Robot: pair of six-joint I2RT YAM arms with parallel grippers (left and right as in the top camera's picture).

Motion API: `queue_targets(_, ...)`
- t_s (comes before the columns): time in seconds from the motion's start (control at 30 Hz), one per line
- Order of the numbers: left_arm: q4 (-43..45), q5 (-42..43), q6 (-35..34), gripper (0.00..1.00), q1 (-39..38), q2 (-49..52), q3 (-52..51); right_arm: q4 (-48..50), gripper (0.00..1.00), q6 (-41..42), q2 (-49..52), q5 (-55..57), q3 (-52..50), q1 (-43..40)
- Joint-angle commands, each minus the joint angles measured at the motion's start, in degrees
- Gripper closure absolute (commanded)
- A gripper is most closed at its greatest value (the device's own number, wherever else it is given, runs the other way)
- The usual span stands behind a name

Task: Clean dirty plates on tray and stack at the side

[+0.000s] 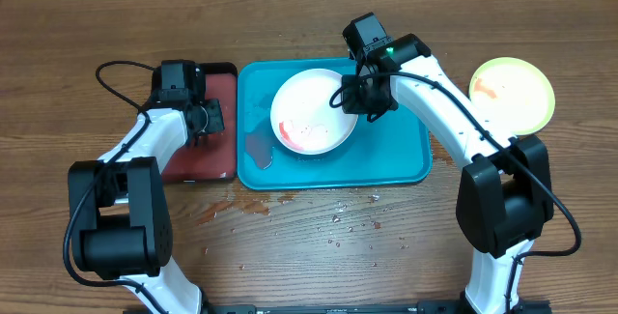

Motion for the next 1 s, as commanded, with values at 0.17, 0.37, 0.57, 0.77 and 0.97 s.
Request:
queue_targets(0.17, -2.58, 0.52, -0.22, 0.96, -0.17, -0.44, 1.68, 0.13, 0.96, 0.26, 0.33, -0.33, 0.17, 0.02)
queue_targets(0.37, -7.10, 0.39, 0.02, 0.96, -0.17, -6.47, 5.35, 0.13, 0.96, 0.26, 0.33, -0.33, 0.17, 0.02)
queue_targets(0.57, -7.63, -2.08, -0.04, 0.96, -0.17, -9.03, 5.40, 0.22, 0.96, 0.26, 0.33, -0.33, 0.17, 0.02)
queue_targets(0.77, -9.94, -2.36, -0.04, 0.96, -0.20, -7.98, 5.38, 0.37, 0.96, 0.26, 0.33, -0.33, 0.17, 0.02)
queue_targets(0.97, -10.62, 4.11, -0.20, 0.96, -0.37, -8.02, 5.40, 1.03, 0.96, 0.26, 0.33, -0.33, 0.17, 0.02)
